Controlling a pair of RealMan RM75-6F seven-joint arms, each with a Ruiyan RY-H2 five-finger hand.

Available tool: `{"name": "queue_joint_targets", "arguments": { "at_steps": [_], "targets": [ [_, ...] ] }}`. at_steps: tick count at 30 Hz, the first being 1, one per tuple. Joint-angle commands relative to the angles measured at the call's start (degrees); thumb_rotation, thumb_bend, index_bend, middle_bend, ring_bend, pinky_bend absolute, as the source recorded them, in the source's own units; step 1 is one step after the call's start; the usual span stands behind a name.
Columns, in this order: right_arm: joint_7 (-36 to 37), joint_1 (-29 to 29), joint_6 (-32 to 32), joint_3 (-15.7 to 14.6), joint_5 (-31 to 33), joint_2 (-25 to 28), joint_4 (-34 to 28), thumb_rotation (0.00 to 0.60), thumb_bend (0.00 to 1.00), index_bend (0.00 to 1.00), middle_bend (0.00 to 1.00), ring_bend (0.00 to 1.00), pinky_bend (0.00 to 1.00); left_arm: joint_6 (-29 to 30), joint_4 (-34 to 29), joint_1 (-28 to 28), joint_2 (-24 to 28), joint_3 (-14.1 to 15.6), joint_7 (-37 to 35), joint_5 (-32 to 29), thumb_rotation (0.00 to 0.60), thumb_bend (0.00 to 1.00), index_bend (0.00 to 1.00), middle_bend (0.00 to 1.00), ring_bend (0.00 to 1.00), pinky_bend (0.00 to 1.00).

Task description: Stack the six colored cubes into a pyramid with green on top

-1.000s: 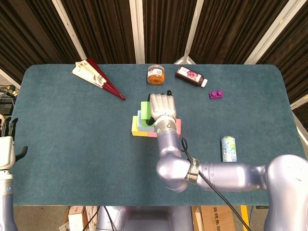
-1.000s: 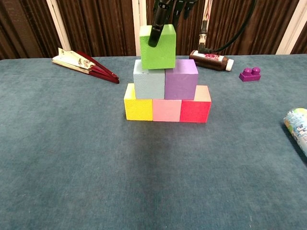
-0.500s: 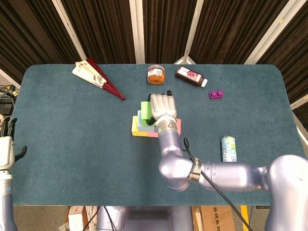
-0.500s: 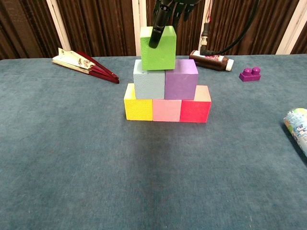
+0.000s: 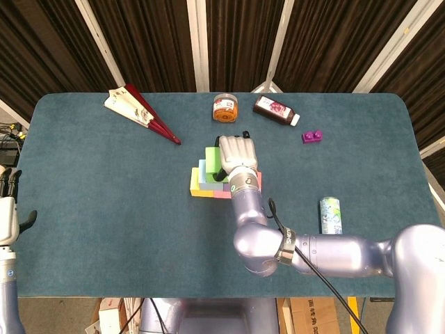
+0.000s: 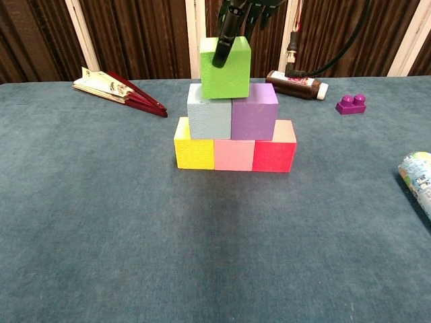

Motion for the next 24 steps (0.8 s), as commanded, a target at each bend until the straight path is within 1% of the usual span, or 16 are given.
{"name": "queue_joint_targets", "arguments": {
  "at_steps": [1, 10, 24],
  "targets": [
    [0.0, -0.2, -0.1, 0.0, -0.1, 0.2, -0.1, 0.600, 0.35, 0.46, 0.37, 0.20, 0.00, 0.0, 0.0, 0.0, 0.0, 0.0, 0.1, 0.0, 0.600, 0.31, 0.10, 0.05, 0.00, 0.00],
    [0.3, -0.9, -0.6, 0.1, -0.3, 0.7, -0.5, 0.600, 0.35, 0.44, 0.35, 0.19, 0.00, -0.1, 0.0, -0.1, -0.3, 0.2, 0.6, 0.1, 0.600, 0.31, 0.10, 0.05, 0.00, 0.00],
    [0.0, -1.1, -1.3, -0.2, 0.0, 1.0, -0.9, 0.600, 0.35, 0.39, 0.32, 0.16, 0.00, 0.1, 0.0, 0.0, -0.2, 0.0, 0.6, 0.0, 0.600, 0.31, 0.10, 0.05, 0.00, 0.00]
  ]
}}
